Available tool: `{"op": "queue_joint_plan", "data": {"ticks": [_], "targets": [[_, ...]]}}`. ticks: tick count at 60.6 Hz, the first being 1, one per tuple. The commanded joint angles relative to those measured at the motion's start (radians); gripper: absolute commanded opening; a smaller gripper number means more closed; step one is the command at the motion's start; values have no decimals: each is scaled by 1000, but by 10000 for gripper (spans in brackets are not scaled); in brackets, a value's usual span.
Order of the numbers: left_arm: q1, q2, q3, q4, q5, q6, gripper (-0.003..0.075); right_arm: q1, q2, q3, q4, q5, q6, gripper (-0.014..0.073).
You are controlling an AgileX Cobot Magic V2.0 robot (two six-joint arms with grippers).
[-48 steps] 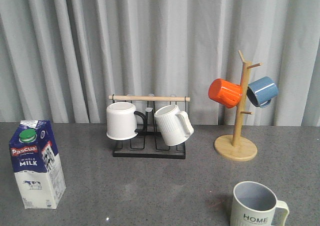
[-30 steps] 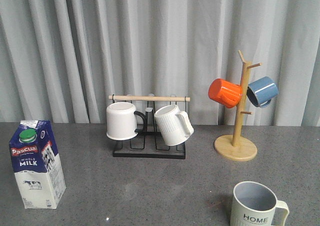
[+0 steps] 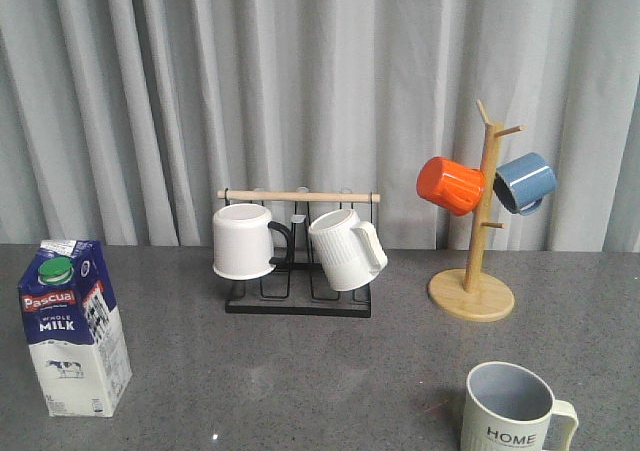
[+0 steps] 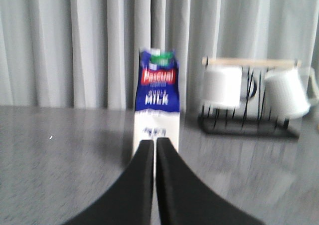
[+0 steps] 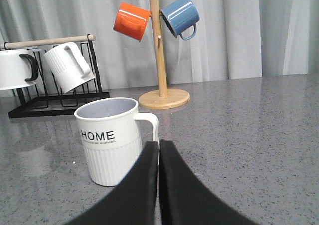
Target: Place milk next to cup
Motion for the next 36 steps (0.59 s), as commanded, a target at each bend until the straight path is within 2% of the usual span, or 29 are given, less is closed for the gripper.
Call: {"op": "queue_joint_plan", "data": {"ticks": [1, 13, 23, 28, 36], "targets": [[1, -12, 20, -43, -124, -90, -8, -8, 11, 8, -9, -105, -4, -5], [1, -12, 20, -66, -144, -242, -6, -8, 11, 8, 21, -118, 35, -5], [1, -12, 20, -65, -143, -302, 21, -8, 11, 8, 54, -149, 55, 26], [0, -12, 19, -65, -134, -332, 71, -8, 11, 8, 66, -162, 99, 88], [1, -12, 19, -65, -108, -428, 188, -8, 11, 8, 80, -162, 155, 246]]}}
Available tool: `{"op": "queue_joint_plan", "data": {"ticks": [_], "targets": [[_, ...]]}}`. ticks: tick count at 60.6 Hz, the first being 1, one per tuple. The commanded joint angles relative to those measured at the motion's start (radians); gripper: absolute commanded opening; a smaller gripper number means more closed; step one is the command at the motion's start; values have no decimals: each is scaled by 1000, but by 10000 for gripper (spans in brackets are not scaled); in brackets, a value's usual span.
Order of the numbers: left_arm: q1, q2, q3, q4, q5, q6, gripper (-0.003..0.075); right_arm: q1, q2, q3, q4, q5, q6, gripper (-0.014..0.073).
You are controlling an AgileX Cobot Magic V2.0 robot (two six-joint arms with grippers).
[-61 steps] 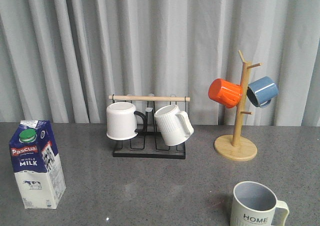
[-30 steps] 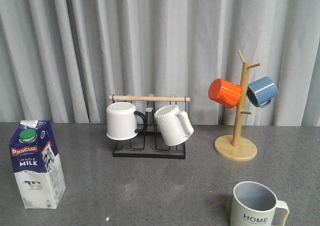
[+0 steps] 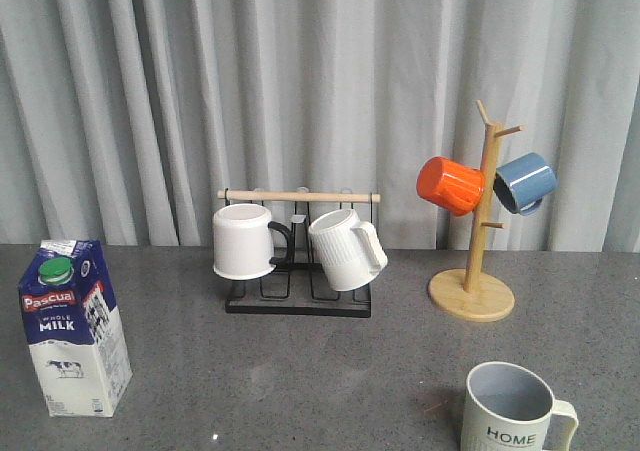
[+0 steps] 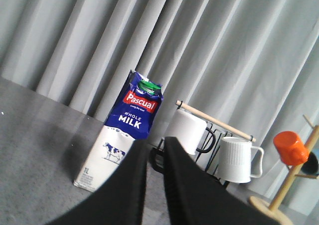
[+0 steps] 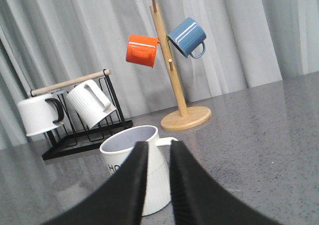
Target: Place milk next to cup
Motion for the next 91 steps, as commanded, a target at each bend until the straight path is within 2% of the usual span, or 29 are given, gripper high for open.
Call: {"op": "queue_joint_plan", "data": {"ticks": [1, 4, 9, 18, 23, 27, 34, 42, 47, 53, 59, 70, 91], "targets": [[0, -12, 19, -9, -48, -88, 209, -8, 11, 7, 3, -82, 31, 265], [1, -12, 19, -9, -45, -135, 266, -8, 11, 7, 5, -86, 47, 344], [1, -12, 19, -14, -61, -154, 336, -8, 11, 7, 5, -111, 76, 419], [-1, -12, -4, -57, -118, -150, 360, -8, 12, -6, -2, -177, 124, 431], [-1, -12, -86, 19, -37, -134, 360, -8, 16, -84, -19, -43, 119, 431], [-1, -8, -180, 122, 87, -119, 360, -8, 39, -186, -56, 100, 95, 431], [-1, 73, -378, 268, 280, -114, 360, -8, 159, -425, -72, 309, -23, 431], [-1, 265, -576, 306, 443, -25, 360, -8, 393, -676, 30, 508, -257, 431], [-1, 376, -675, 306, 507, 56, 360, -8, 541, -796, 129, 588, -414, 431], [-1, 502, -753, 306, 523, 125, 360, -8, 716, -857, 216, 650, -509, 431], [-1, 593, -790, 306, 523, 131, 360, -8, 863, -850, 282, 663, -527, 431], [-1, 663, -798, 305, 533, 131, 360, -8, 1094, -835, 284, 628, -529, 431], [-1, 664, -798, 305, 532, 131, 360, -8, 1275, -835, 243, 486, -528, 431]]}}
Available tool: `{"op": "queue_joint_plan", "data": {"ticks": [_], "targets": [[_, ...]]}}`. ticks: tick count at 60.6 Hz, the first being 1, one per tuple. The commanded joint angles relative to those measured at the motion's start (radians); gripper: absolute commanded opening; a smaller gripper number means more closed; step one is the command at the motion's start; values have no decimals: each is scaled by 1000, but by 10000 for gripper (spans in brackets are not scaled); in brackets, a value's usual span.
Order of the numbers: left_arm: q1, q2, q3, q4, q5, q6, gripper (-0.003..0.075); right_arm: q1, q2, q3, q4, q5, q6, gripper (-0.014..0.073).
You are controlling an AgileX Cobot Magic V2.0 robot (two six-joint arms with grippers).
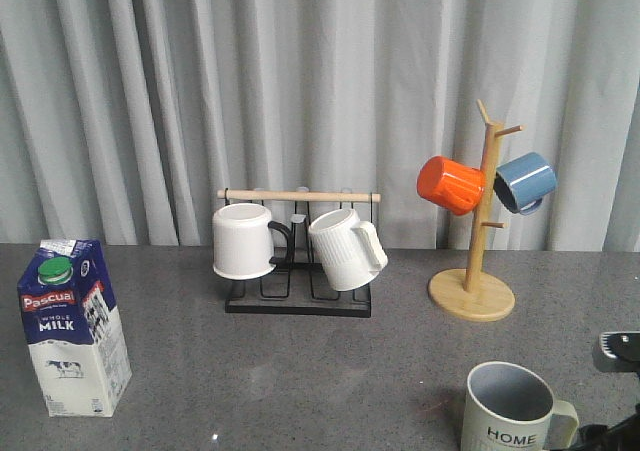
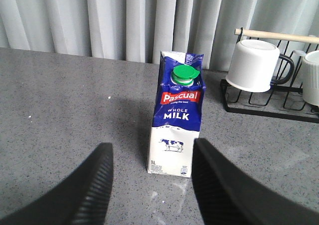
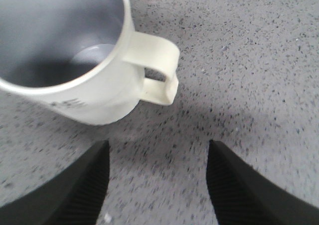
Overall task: Place milk next to cup
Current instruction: 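Lower the right gripper onto the white HOME mug and grasp it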
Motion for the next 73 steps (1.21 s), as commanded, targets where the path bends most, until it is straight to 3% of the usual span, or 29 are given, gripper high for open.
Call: {"op": "queue_joint_plan", "data": {"ticks": [1, 37, 43, 58, 73], "targets": [[-1, 4, -34, 5, -67, 2, 360, -8, 5, -27, -22, -93, -10, 431], [-1, 5, -34, 5, -66, 0, 360, -8, 178, -49, -87, -312, -18, 409], [-1, 5, -34, 5, -66, 0, 360, -8, 218, -49, -96, -358, -18, 343], [-1, 5, -34, 6, -66, 0, 360, -8, 271, -49, -133, -407, -18, -18], [-1, 5, -34, 6, -66, 0, 360, 57, 200, -82, -122, -396, -14, -6]]}}
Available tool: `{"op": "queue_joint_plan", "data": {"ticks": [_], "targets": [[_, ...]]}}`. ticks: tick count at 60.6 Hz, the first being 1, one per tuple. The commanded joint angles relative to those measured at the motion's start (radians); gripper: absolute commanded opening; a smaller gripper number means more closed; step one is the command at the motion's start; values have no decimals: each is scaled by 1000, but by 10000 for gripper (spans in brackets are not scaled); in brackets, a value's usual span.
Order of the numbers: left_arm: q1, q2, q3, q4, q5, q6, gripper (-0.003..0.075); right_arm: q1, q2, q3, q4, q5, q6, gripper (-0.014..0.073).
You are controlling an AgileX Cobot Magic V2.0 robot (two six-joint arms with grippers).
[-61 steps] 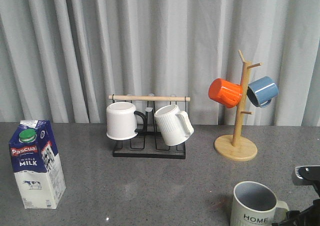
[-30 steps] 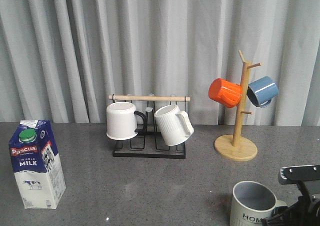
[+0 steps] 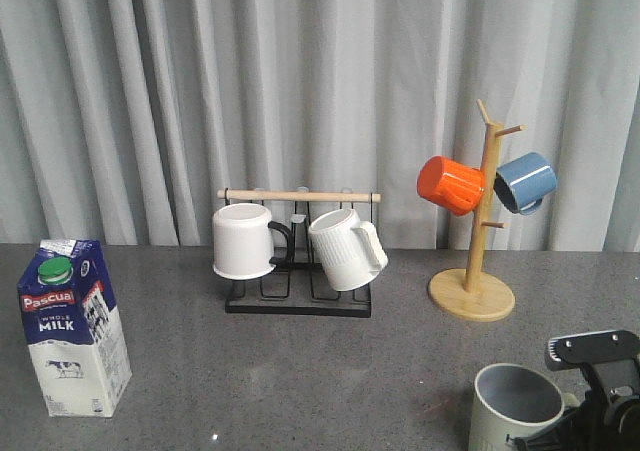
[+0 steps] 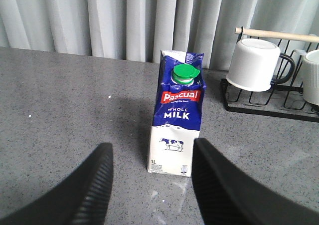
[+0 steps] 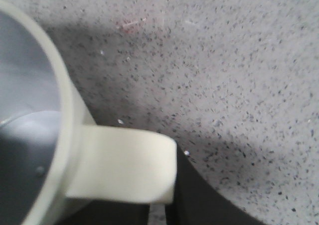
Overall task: Place milk next to cup
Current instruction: 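Lower the right gripper onto the white HOME mug and grasp it, then slide the HOME mug toward the table centre, release, withdraw right gripper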
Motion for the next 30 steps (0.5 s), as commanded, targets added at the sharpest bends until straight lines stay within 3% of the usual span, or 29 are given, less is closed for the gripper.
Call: {"op": "queue_joint_plan", "data": {"ticks": [1, 15, 30], "targets": [[-1, 5, -34, 6, -68, 0, 360, 60, -74, -74, -3, -51, -5, -6], [-1, 5, -34, 6, -67, 0, 360, 207, 35, -264, 6, 42, 2, -5], [-1, 5, -34, 6, -67, 0, 360, 249, 201, -400, 48, 106, 2, 1]]}}
